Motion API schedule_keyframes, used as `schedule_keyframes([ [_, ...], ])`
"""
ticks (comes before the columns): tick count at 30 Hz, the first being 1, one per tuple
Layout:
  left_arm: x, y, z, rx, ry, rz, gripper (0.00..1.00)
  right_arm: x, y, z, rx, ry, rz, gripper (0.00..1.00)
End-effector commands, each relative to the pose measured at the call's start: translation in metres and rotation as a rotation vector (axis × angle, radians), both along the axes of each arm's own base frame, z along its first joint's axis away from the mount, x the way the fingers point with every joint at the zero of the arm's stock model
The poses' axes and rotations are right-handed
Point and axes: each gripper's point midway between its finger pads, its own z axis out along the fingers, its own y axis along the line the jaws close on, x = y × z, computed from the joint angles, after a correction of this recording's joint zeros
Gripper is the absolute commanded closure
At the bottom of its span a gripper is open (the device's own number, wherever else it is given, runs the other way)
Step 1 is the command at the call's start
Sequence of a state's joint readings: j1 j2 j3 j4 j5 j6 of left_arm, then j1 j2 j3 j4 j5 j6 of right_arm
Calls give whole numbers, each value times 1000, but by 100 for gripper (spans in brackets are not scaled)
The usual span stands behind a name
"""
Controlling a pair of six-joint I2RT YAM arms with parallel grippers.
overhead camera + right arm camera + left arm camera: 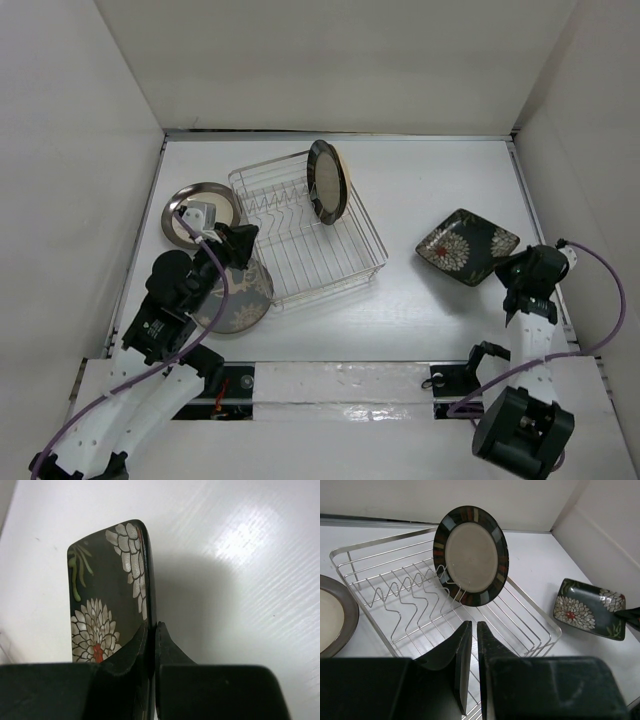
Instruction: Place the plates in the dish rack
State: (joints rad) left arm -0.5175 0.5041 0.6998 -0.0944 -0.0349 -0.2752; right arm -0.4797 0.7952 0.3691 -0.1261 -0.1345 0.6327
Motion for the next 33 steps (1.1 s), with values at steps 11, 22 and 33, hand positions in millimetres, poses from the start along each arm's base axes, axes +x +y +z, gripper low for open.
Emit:
schedule_keyframes([
  [11, 6, -2, 12, -12, -32, 9, 93, 58, 99, 315, -198, -729, 306, 100],
  [22, 2, 0, 18, -24, -53, 6, 92, 124, 269, 393, -419, -611, 694, 100],
  [33, -1, -2, 18, -28, -54, -7, 92, 187, 341, 342, -662, -330, 717, 100],
])
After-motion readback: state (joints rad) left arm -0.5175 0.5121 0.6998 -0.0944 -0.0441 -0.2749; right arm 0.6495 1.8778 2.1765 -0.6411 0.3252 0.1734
